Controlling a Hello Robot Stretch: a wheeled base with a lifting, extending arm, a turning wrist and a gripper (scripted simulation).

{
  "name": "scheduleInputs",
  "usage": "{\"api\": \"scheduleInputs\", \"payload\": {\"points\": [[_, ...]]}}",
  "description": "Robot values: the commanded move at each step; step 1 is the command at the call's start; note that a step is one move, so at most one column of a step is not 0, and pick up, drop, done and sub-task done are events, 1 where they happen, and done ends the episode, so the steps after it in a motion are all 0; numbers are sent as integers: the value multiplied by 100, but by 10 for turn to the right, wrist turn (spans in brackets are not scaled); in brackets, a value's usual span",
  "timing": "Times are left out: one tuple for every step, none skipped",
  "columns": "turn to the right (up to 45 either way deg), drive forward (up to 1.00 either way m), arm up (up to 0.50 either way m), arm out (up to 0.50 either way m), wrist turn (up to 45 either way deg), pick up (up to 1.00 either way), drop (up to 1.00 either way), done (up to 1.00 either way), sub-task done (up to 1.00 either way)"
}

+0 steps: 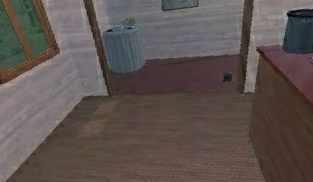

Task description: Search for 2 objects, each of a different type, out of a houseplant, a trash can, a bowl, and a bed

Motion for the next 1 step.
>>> {"api": "scheduleInputs", "payload": {"points": [[0, 100, 0, 0, 0, 0, 0, 0, 0]]}}
